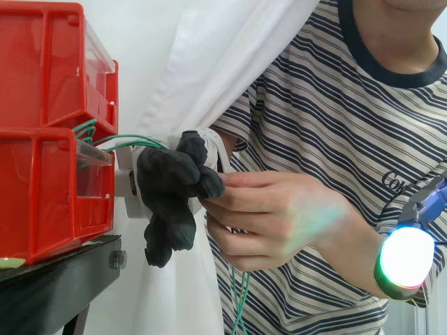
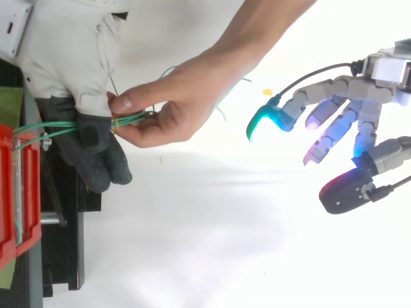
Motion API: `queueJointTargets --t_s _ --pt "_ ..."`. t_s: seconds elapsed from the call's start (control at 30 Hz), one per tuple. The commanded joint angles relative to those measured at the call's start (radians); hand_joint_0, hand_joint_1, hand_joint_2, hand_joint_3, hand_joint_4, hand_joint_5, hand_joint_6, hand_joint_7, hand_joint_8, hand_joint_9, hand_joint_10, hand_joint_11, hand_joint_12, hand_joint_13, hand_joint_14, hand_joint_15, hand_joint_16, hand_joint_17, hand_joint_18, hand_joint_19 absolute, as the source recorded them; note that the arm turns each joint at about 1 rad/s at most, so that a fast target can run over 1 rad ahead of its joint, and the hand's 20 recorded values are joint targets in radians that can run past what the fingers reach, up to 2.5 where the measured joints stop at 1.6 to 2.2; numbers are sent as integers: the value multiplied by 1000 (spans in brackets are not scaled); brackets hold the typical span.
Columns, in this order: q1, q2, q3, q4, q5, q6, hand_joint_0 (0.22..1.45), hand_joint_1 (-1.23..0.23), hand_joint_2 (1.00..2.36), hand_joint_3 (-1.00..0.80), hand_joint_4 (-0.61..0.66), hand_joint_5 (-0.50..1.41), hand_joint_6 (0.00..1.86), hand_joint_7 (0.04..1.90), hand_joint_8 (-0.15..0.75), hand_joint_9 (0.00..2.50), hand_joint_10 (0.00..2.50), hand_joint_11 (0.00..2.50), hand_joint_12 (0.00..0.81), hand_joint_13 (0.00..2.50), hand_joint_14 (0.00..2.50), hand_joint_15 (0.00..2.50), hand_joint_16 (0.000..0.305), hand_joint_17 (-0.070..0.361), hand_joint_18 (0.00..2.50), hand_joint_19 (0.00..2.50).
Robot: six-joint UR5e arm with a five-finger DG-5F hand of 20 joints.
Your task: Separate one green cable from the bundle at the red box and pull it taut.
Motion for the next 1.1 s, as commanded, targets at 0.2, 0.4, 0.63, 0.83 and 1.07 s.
queueJointTargets --t_s 0.2,0.4,0.63,0.83,1.07 --pt "0 0 0 0 0 0 773 -704 1000 -500 309 -119 501 558 178 1603 0 0 251 1030 0 0 17 38 619 432" --pt "1 0 0 0 0 0 773 -720 1000 -500 292 -135 501 550 210 1460 0 0 233 976 0 0 19 43 582 456" --pt "0 0 0 -1 0 0 608 -683 1000 -500 250 -225 501 561 225 818 0 0 270 760 6 159 26 58 541 511" --pt "0 1 0 -1 0 0 585 -634 1000 -500 246 -217 501 589 226 794 0 0 278 783 8 207 24 54 611 529" --pt "0 0 0 0 -1 0 583 -628 1000 -500 274 -192 501 645 268 972 3 94 311 910 9 240 28 62 763 590"
